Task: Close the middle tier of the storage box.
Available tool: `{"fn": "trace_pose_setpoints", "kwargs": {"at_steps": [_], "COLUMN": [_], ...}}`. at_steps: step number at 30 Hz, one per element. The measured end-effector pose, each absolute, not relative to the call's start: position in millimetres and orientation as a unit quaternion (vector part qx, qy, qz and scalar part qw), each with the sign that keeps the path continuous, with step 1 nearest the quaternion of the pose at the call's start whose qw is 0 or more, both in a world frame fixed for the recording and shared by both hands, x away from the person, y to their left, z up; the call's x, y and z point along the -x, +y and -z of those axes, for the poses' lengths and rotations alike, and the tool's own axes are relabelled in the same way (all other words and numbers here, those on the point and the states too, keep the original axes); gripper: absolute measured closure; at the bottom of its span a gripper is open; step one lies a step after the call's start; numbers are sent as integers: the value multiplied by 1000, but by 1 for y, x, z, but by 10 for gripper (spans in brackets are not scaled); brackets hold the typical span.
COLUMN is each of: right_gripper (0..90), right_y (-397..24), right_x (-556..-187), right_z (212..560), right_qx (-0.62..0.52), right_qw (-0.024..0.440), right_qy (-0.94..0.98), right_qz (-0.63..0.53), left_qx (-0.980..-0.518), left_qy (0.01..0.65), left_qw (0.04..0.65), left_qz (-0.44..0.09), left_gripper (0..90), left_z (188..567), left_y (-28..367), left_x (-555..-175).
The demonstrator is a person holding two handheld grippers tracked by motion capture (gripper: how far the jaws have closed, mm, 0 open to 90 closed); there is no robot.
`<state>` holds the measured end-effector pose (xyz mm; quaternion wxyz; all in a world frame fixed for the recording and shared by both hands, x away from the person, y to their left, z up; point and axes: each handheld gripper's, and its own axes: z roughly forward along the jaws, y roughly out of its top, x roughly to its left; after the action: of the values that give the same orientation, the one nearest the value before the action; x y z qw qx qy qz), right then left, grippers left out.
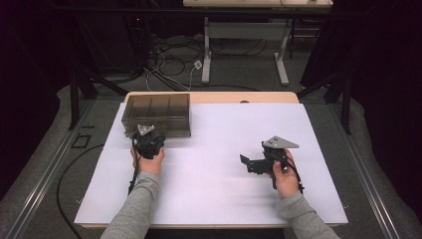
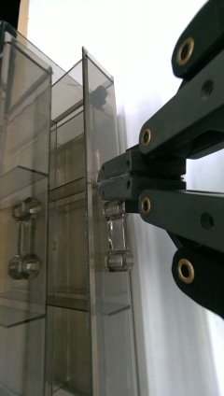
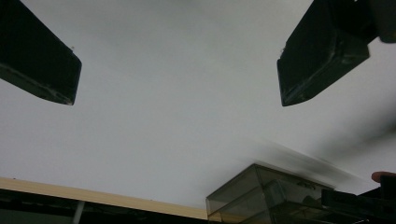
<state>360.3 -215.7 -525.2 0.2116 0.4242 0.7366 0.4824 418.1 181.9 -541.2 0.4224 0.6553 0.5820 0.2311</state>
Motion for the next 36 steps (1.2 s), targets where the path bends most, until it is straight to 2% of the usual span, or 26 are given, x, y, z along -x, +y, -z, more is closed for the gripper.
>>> {"fn": "trace_pose_setpoints", "kwargs": {"at_steps": [36], "right_gripper": [0], "right_y": [-226], "right_x": [-360], "right_z": [529], "right_qx": [-432], "right_qw": [208], "right_qy": [734], "right_qz": [-480], "left_qx": [-638], "left_qy": [575], "left_qw": [446], "left_qz": [-251], "left_gripper": [900], "left_z": [555], "left_y": [179], "left_x": [-432]}}
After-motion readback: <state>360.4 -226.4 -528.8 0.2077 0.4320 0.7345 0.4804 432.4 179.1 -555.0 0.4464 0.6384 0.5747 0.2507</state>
